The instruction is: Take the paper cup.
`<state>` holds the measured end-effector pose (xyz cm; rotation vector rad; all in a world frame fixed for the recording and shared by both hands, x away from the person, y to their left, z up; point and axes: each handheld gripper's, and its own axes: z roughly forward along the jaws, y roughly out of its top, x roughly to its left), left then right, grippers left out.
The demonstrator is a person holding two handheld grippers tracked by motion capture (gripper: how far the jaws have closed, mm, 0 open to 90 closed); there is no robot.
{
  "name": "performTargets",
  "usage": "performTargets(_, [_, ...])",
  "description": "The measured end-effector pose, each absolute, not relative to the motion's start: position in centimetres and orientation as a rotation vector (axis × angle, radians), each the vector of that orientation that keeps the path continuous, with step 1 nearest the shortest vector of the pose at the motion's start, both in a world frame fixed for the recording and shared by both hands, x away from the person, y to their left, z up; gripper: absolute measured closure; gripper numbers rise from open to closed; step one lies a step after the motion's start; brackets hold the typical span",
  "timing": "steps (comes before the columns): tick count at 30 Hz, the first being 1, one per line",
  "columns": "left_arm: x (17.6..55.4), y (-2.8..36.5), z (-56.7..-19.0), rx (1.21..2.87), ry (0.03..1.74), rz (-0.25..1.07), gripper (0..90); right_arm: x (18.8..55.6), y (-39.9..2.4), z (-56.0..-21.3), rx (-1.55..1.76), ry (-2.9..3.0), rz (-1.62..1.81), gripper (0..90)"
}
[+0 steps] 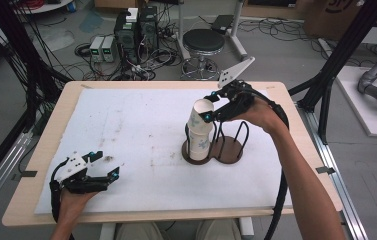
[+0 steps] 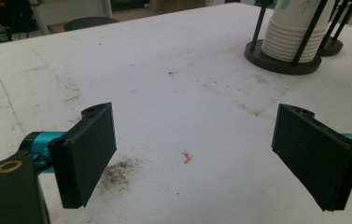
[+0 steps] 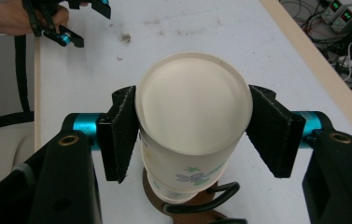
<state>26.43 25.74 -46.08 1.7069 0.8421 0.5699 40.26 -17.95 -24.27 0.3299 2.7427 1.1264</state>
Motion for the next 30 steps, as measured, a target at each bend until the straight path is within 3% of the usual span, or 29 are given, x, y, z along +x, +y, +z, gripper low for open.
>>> performTargets(17, [26.3,25.7,-46.1,1.704,0.840,0.576,13.6,38.2,-18.5,-23.1,0.315,2.717,1.197,37.8])
performTargets(30, [26.4,25.8,-46.1,1.705,0.840,0.572,13.6,33.4,-20.7,-27.1,0.344,2.586,1.463,37.8])
